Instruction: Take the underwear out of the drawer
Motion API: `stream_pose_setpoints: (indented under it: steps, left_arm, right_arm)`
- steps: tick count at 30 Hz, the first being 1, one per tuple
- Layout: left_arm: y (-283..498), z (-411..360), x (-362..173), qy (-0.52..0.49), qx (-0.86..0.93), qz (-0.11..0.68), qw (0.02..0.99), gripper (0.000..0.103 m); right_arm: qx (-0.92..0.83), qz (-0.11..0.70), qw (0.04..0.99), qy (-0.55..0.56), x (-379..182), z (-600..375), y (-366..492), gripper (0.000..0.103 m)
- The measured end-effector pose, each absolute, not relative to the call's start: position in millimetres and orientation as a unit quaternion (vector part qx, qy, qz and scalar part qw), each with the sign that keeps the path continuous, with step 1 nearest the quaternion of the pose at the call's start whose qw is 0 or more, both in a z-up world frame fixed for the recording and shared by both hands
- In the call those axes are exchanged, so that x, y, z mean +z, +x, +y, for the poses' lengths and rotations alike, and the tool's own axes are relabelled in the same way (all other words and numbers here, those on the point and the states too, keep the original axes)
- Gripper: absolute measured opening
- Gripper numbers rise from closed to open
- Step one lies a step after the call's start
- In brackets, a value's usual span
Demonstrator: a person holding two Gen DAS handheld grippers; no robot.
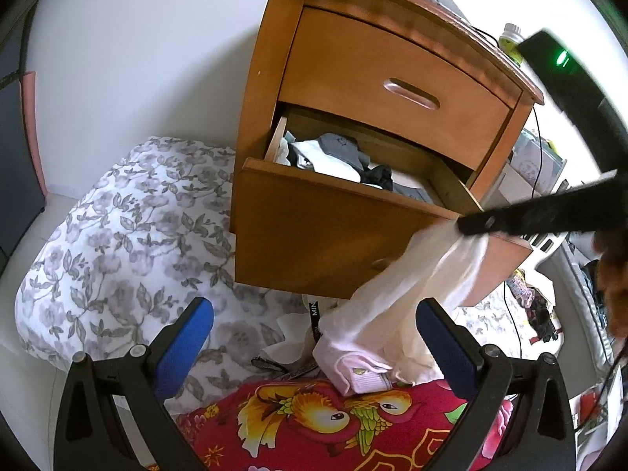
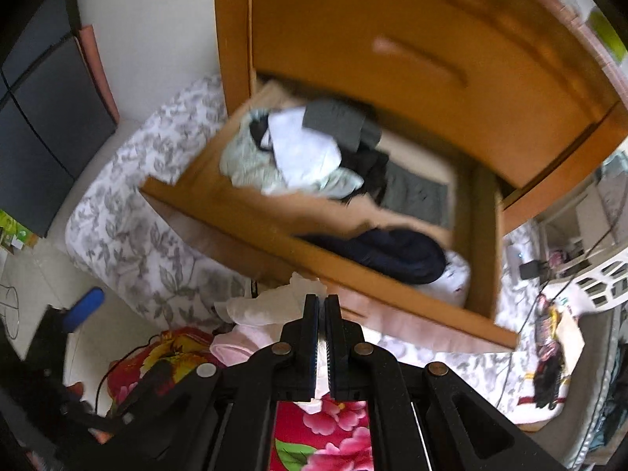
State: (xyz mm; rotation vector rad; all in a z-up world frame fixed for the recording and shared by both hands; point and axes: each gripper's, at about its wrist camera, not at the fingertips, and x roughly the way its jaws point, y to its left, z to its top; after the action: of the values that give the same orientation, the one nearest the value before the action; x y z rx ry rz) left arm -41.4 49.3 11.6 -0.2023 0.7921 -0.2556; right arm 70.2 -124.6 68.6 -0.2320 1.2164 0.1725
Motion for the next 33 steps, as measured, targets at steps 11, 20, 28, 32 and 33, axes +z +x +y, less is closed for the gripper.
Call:
stream_pose_setpoints:
  steps: [11,20,28,32,33]
  left_arm:
    - [-39,51,6,-0.096,-0.122,0.393,0.906,0.103]
    - [-41,50,7,-0.094,-0.123,0.390,0.908,0.103]
    - [-42,53,9,-0.103,-0.115,0.381,0.912,0.103]
    - [-43,52,10,-0.103,-0.110,0.376,0.914,0.103]
    - [-44,52,11,-0.103,-0.108,0.375,0.915,0.103]
  right_arm:
    - [0.085,0.597,0.789,-0.116,26,-110,72,0.004]
    - [0.079,0.587,0.794,-0.134,44,-115,68,0.054]
    - [0.066,0.573,0.802,-0.155,70,-133,64,0.071]
    - [0.058,0.557,0.810,-0.173,88,-142,61,0.078]
    - [0.058,0.553,0.813,-0.174,92,-144,60,0.080]
